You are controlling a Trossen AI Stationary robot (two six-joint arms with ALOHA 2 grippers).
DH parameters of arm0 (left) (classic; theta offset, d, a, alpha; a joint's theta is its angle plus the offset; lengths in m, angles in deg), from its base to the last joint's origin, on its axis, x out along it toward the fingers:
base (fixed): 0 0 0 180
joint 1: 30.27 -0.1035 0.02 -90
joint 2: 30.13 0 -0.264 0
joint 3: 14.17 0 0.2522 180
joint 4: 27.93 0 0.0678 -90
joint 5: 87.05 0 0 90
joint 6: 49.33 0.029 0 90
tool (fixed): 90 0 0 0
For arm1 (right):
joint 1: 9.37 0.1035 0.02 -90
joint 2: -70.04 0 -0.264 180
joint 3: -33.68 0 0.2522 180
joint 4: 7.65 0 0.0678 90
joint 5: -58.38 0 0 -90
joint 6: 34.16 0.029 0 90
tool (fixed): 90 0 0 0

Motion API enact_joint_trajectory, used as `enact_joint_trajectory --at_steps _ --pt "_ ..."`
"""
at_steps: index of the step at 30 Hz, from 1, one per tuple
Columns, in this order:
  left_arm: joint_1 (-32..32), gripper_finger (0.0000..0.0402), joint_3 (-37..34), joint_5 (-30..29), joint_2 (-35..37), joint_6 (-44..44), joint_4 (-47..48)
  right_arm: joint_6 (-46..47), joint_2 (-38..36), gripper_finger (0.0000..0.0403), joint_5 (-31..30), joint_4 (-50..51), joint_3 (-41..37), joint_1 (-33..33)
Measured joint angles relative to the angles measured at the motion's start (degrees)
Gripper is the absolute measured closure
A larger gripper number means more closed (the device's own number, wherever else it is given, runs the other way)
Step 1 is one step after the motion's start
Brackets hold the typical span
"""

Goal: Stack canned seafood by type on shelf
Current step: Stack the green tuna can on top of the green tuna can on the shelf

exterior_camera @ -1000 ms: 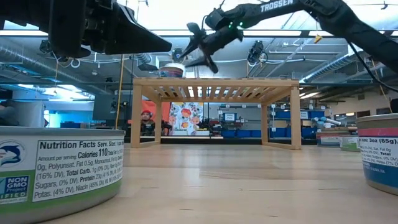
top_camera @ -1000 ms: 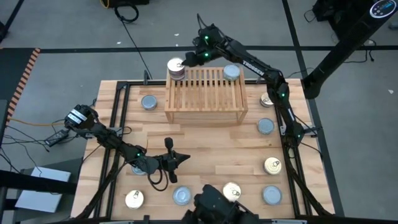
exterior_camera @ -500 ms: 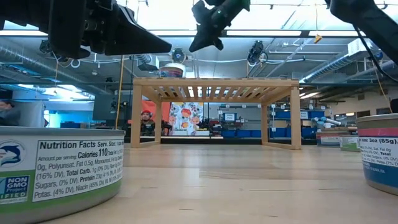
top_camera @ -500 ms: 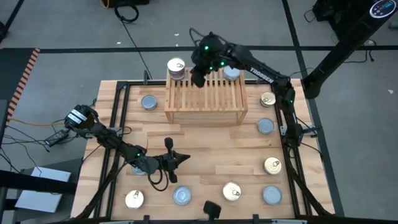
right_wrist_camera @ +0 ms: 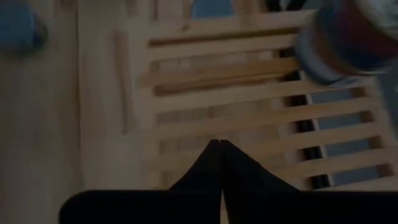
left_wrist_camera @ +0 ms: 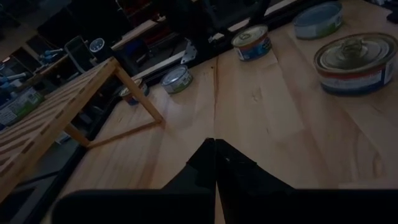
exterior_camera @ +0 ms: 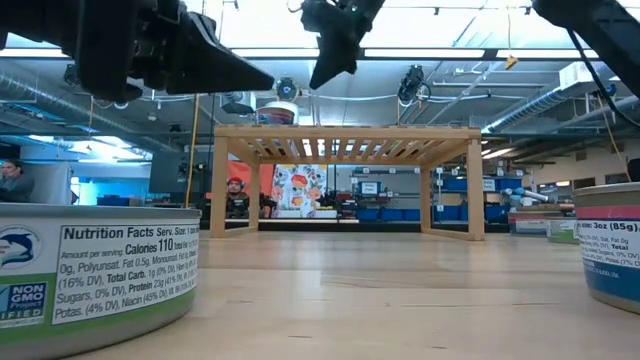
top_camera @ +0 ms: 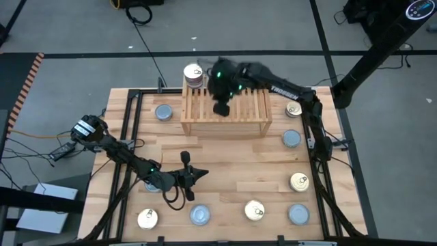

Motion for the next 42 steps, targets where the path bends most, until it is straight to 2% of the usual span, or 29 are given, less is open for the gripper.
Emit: enact_joint_trajectory --at_steps 5,15,21,25,31,37,42 --pt "0.0 0.0392 0.0 0.0 0.0 -0.3 1.1 -1.1 0.2 0.0397 -5.6 -1.0 -3.3 5.8" --pt "0.1 0.0392 0.0 0.0 0.0 -1.5 2.2 -1.0 -0.3 0.04 -5.8 -8.5 -10.3 12.5" --pt "0.1 0.0392 0.0 0.1 0.0 -1.8 2.2 0.2 -3.8 0.0401 -5.8 -14.0 -17.3 14.7" --pt "0.1 0.0392 0.0 0.3 0.0 -1.8 2.1 1.8 -9.7 0.0402 -5.9 -20.8 -27.0 16.1" --pt "0.1 0.0392 0.0 0.4 0.0 -1.8 2.1 7.0 -21.9 0.0402 -7.7 -35.5 -47.8 19.3" --pt "0.1 0.0392 1.1 0.7 0.0 -1.5 2.5 14.9 -34.1 0.0402 -13.8 -49.5 -68.0 25.0" --pt "-0.3 0.0392 5.1 6.8 0.0 -1.7 8.7 23.3 -42.7 0.0402 -19.5 -55.5 -80.7 31.6"
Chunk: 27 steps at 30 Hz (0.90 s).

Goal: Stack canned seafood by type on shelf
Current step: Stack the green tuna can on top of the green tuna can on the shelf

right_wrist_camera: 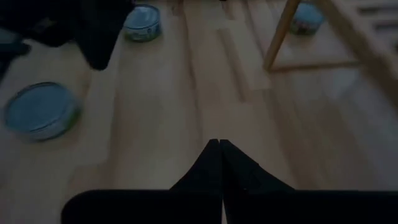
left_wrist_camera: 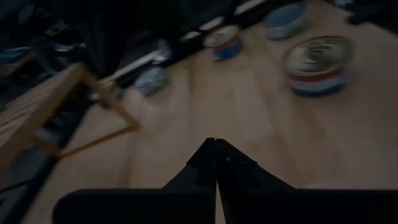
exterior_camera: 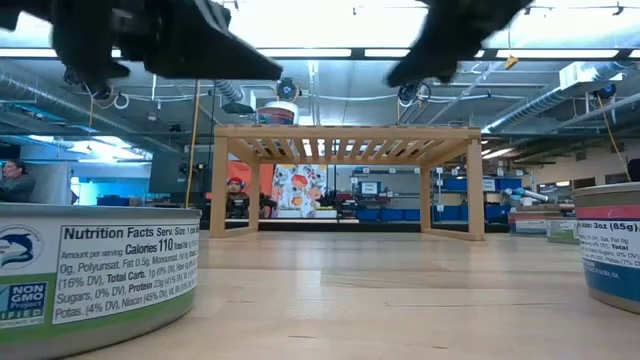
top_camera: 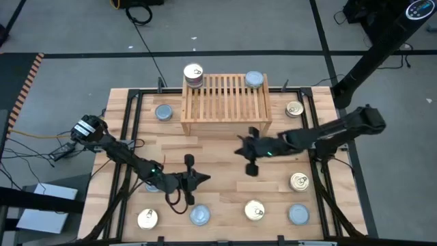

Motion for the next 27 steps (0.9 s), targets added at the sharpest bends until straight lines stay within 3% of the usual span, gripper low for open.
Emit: enact_joint_trajectory --at_steps 9,14,19,27 --pt "-0.6 0.0392 13.7 12.2 0.0 -3.8 25.8 9.2 -8.4 0.0402 -9.6 0.0 -9.2 12.7" --pt "-2.5 0.0392 21.7 24.9 0.0 -8.5 40.2 7.2 -9.8 0.0402 -10.3 -0.6 -9.2 14.3" --pt "-3.4 0.0398 24.8 36.3 0.0 -13.6 45.9 4.4 -10.2 0.0402 -10.3 -0.5 -9.2 13.7" --pt "-3.4 0.0377 24.9 39.1 -2.8 -24.1 52.1 0.3 -10.2 0.0402 -10.1 -0.9 -9.2 11.2"
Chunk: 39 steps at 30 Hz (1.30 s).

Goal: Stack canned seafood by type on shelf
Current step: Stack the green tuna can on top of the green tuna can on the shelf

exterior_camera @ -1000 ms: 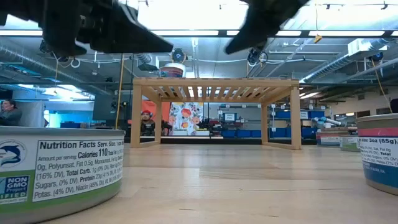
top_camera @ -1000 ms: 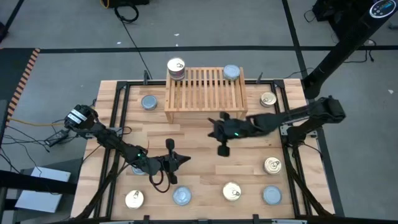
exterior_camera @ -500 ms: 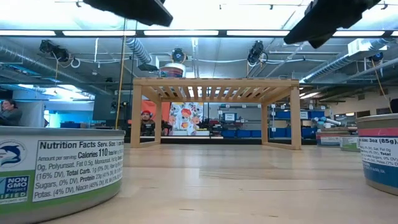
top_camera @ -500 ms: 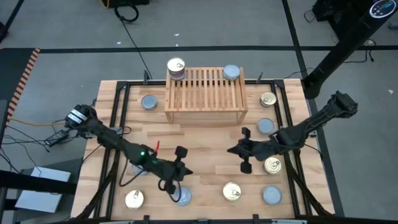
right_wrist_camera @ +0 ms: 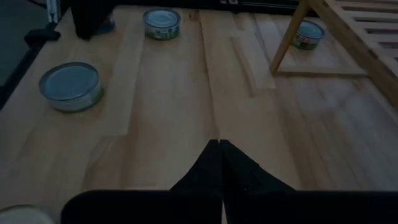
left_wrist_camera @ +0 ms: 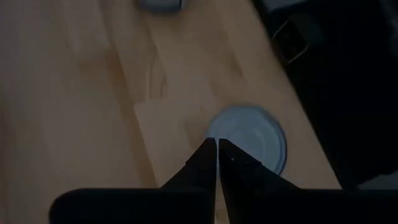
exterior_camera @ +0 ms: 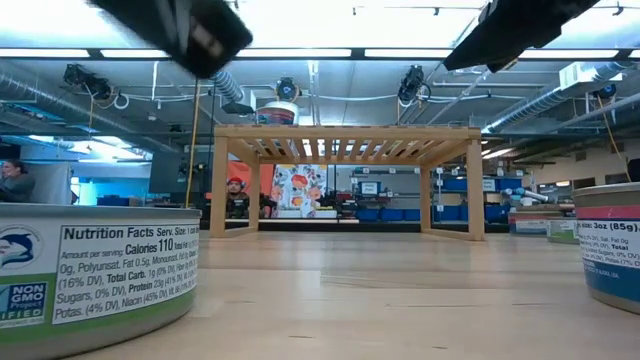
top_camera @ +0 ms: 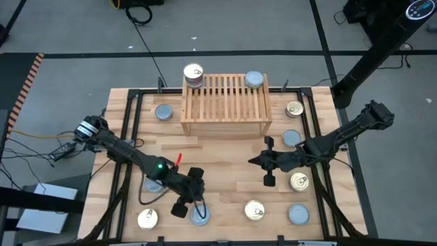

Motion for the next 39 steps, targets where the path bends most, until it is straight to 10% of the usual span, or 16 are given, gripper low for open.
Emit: enact_joint_trajectory --at_steps 39 --pt "-4.4 0.0313 0.2 1.7 -12.4 -7.3 -1.4 -2.7 0.1 0.04 2.0 -0.4 0.0 -1.9"
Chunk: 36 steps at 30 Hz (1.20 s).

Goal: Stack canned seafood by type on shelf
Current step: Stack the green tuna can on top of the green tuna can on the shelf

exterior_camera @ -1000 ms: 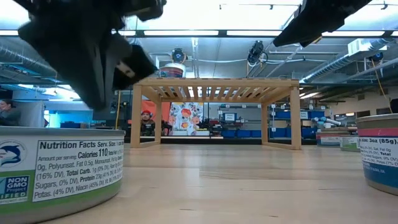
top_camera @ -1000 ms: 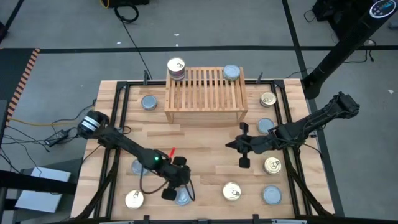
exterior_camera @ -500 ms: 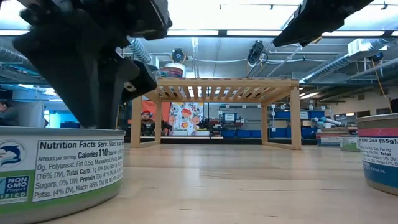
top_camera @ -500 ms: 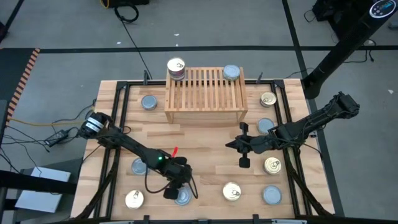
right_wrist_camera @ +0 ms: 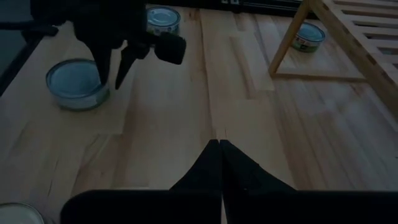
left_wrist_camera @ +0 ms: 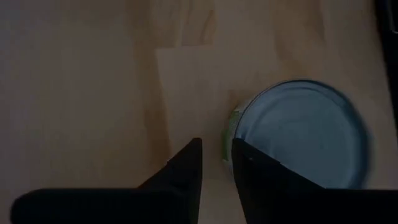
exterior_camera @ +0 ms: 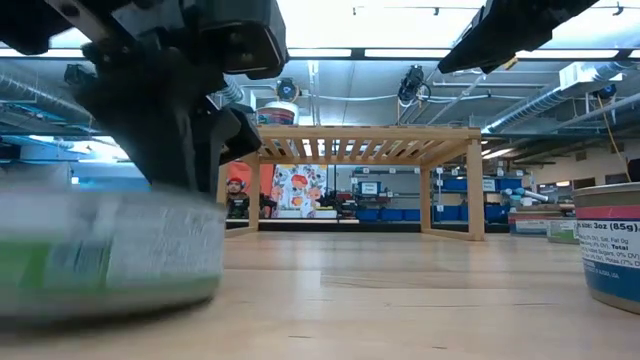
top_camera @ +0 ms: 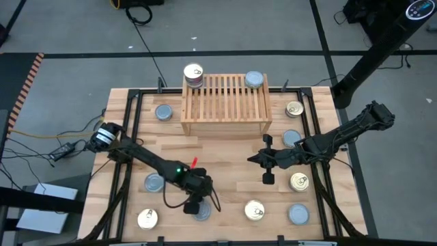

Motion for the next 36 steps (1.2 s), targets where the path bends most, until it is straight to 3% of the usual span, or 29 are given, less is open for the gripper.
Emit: enact_joint_trajectory --at_steps 21,36 --pt "-2.5 0.0397 -0.3 -12.0 -0.2 6.8 2.7 0.0 0.0 0.0395 0.0 0.0 0.0 0.0" --pt "-2.5 0.0398 -5.5 -11.7 -0.1 6.7 -6.8 0.2 0.0 0.0394 0.0 0.0 0.0 0.0"
